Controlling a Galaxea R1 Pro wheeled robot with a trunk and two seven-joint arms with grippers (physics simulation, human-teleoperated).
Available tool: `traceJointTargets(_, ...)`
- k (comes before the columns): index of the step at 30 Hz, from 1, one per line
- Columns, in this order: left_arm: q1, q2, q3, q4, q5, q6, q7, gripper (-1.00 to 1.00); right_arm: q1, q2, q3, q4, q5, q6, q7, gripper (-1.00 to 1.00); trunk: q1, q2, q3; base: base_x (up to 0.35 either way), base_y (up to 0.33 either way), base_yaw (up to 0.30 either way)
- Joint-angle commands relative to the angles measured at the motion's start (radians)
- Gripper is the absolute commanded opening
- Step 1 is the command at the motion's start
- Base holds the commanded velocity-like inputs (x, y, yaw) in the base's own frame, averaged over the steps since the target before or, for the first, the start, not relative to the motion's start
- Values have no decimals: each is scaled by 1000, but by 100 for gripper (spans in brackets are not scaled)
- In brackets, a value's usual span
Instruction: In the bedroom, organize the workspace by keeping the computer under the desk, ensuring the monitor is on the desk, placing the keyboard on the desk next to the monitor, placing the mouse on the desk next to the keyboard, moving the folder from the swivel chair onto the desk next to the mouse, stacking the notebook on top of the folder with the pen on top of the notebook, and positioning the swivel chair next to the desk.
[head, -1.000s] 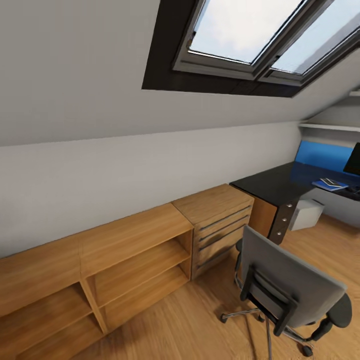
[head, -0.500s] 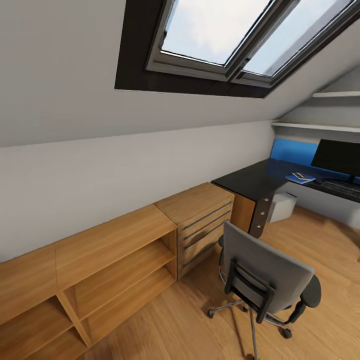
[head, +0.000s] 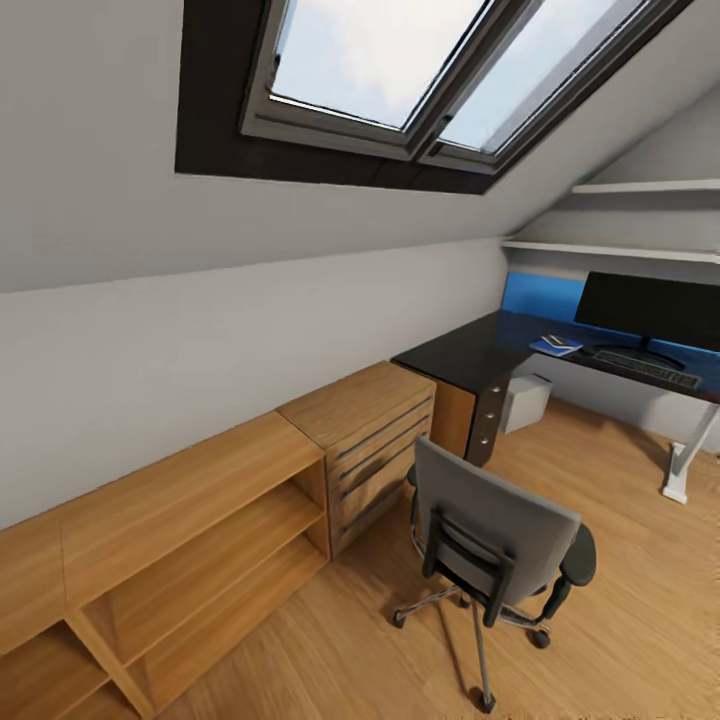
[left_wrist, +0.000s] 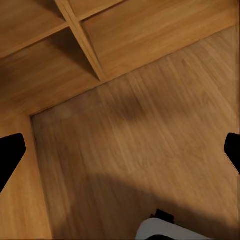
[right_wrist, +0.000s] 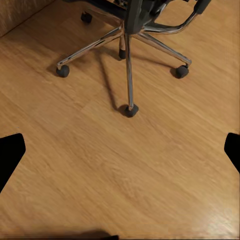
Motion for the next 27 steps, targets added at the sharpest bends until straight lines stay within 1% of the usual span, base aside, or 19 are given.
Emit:
traceJointTargets(1,-2,1,-9,-2,2,-2,9,100,-1,1,8,0,-6,0,-5,100,1,-2,-3,0,0,-182)
traceJointTargets(15,-5,5,-15,-9,4,-16,10,100,-1,3,8,-2,-3,11,-5,100,1,-2,-21,0,0,-168)
traceJointTargets(21,-5,6,-16,-9,3,-72,8,100,-1,4,8,-2,-2,11,-4,100,1,-2,-29,0,0,-165)
traceJointTargets(24,-5,6,-16,-9,3,-93,8,100,-1,3,8,-2,-2,11,-4,100,1,-2,-33,0,0,-166)
traceJointTargets(27,-5,6,-16,-9,3,-99,8,100,-1,2,8,-3,-3,11,-4,100,1,-2,-36,0,0,-170)
